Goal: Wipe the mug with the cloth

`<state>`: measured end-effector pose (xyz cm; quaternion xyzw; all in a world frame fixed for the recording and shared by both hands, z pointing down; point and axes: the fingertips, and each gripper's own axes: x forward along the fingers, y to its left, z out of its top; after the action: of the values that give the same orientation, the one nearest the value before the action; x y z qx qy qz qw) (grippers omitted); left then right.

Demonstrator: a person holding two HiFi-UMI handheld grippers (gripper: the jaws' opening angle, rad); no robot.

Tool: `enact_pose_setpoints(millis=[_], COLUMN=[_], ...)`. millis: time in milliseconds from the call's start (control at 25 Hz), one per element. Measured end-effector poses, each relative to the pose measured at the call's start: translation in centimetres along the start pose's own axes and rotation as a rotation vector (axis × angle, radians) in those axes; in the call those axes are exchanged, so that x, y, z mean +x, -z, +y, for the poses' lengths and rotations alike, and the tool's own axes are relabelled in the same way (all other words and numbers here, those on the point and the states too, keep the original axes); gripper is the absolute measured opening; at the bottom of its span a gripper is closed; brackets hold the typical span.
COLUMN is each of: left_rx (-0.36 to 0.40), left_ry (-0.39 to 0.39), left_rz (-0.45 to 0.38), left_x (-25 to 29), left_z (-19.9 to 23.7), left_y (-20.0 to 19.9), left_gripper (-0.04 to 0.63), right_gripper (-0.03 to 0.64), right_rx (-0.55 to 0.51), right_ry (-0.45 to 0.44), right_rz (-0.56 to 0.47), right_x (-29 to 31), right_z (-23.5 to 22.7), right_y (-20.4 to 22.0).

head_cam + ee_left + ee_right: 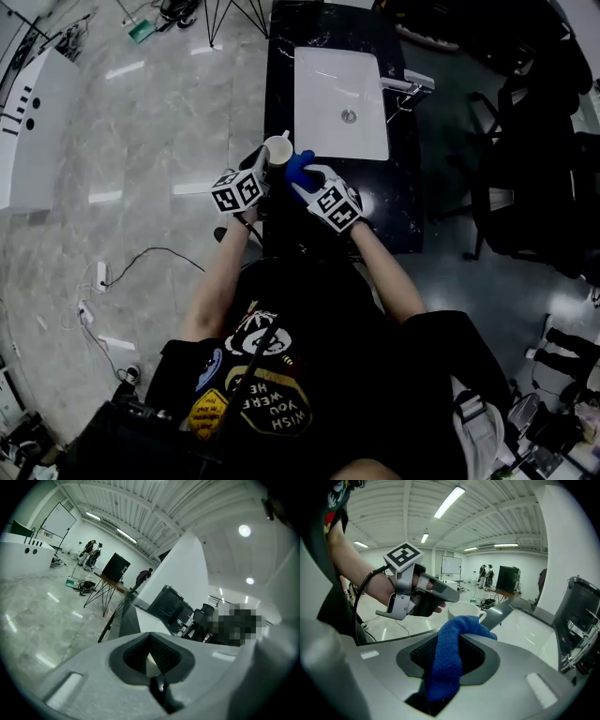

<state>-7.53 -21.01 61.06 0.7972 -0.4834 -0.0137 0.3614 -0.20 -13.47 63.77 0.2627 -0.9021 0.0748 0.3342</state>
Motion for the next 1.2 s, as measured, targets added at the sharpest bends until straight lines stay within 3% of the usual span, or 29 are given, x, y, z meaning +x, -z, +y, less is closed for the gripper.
enact_pose_setpoints(millis=[160, 240, 400, 640, 800, 880, 960, 1080, 1200], left_rx=[-0.003, 0.010, 0.012, 0.031, 0.019, -0.038, -0.109, -0.115, -0.085], left_ry=[-0.030, -0.041, -0.023, 0.019, 0.004, -0.007, 0.002, 0.063, 0.093], left_rz=[0.006, 0.021, 0.031, 0.040, 0.006, -0.045, -0.090, -0.067, -0.034], left_x=[-0.3, -0.1, 0.5, 1.1, 0.7, 0.4, 0.5, 1.3, 1.5], left_z=[1.0, 1.4, 1.0, -0.9, -1.0, -0.4, 0.1, -0.6, -1.8], left_y=[0.2, 0.1, -0.2, 0.0, -0.8, -2.2, -3.4, -3.3, -2.9], left_gripper=[0.002, 0.002, 0.002, 0.002, 0.002, 0.002, 0.003, 0.003, 0.002], right_gripper=[0.130, 0.130, 0.132, 0.132, 0.132, 0.132, 0.132, 0.132, 0.132], right_rx=[0.172, 0.196, 0.062, -0.071, 0.038, 0.106, 0.136, 0.071, -0.044], right_ry=[0.202, 0.246, 0.147, -0.048, 0.063, 0.152, 0.186, 0.113, -0.021], right_rz=[-0.019, -0.033, 0.016, 0.086, -0.001, -0.087, -0.092, 0.020, 0.037], right_x=[-1.2, -0.9, 1.3, 2.0, 0.1, -0.7, -0.3, 1.4, 1.6], right_z=[-5.1, -7.4, -5.8, 3.2, -0.4, -4.4, -6.7, -4.9, 1.2], right_y=[0.5, -0.1, -0.3, 2.0, 0.8, -1.6, -2.1, 0.3, 1.1])
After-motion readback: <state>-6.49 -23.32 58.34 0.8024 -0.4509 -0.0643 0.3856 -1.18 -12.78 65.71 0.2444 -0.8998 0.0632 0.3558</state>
